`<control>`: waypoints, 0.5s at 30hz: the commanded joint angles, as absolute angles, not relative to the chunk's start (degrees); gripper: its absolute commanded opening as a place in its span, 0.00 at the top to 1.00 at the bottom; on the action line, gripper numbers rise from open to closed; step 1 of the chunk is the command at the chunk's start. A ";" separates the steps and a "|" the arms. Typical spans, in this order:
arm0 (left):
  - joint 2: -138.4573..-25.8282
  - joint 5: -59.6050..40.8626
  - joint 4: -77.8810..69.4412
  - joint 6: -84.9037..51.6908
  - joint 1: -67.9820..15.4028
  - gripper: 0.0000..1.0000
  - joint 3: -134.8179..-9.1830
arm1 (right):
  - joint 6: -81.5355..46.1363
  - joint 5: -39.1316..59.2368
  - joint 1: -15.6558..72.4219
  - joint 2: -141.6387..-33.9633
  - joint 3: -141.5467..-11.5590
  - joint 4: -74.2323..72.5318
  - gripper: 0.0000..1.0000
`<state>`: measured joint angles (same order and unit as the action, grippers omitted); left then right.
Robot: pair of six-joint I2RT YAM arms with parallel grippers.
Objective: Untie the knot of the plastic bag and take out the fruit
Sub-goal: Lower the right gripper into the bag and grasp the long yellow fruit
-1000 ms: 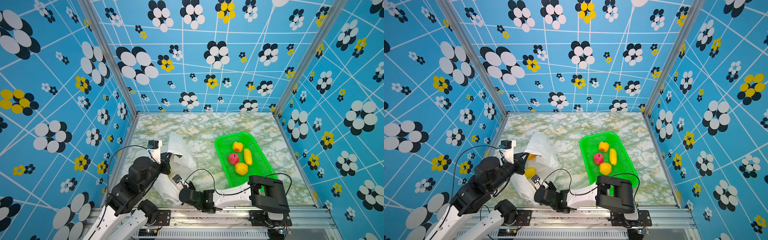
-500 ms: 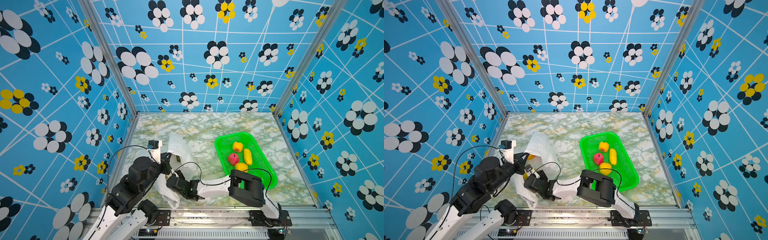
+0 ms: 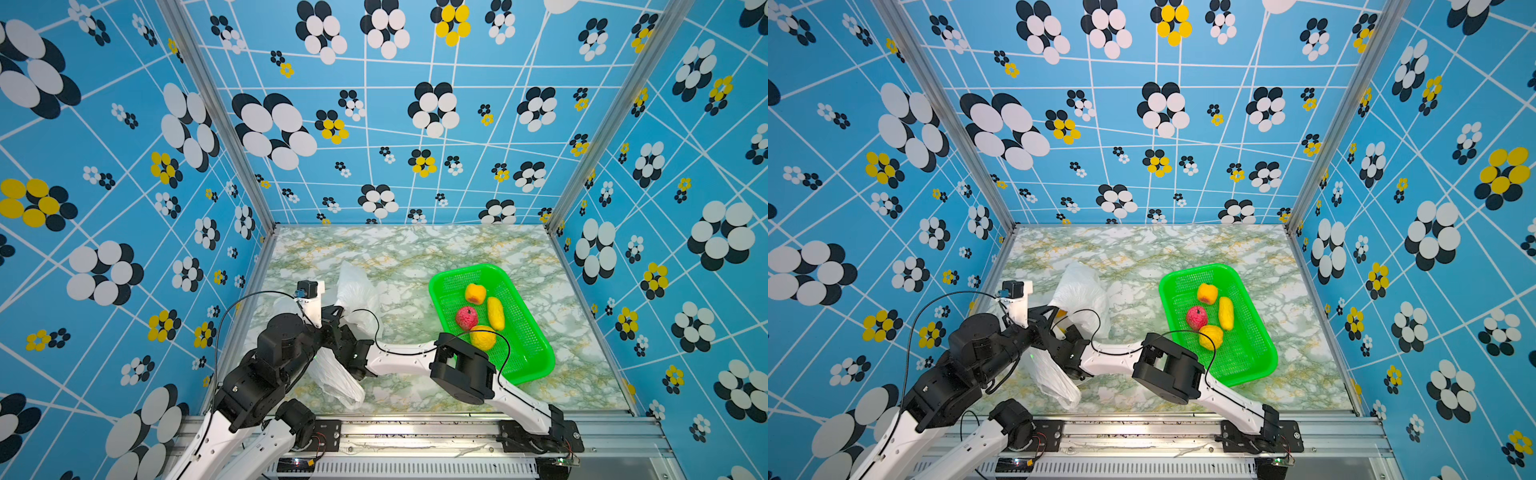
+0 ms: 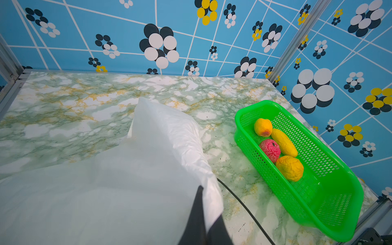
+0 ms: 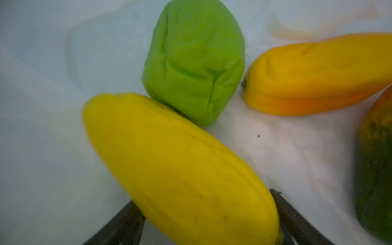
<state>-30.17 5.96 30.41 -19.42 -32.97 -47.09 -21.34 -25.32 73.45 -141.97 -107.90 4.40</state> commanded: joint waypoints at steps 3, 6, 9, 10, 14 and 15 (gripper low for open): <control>-30.15 5.21 30.74 -19.01 -32.61 1.00 -48.69 | -19.90 -25.19 72.92 -143.67 -108.90 8.11 0.27; -30.29 5.84 30.95 -18.86 -32.61 1.00 -48.89 | -19.11 -24.00 72.91 -142.97 -108.39 7.36 0.36; -30.41 6.42 30.94 -18.74 -32.59 1.00 -48.68 | -19.00 -22.91 72.89 -141.33 -106.21 5.79 0.46; -30.41 6.50 30.85 -18.77 -32.65 1.00 -48.61 | -19.11 -22.71 72.88 -140.56 -105.33 5.43 0.50; -30.41 6.68 30.76 -18.71 -32.60 1.00 -48.42 | -19.14 -22.22 73.23 -136.57 -100.99 2.96 0.59; -30.45 6.81 30.85 -18.60 -32.52 1.00 -48.50 | -19.03 -22.20 73.45 -135.38 -99.59 1.96 0.59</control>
<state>-30.22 6.00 30.41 -19.40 -32.97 -47.09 -19.68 -23.18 73.36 -139.00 -102.69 2.17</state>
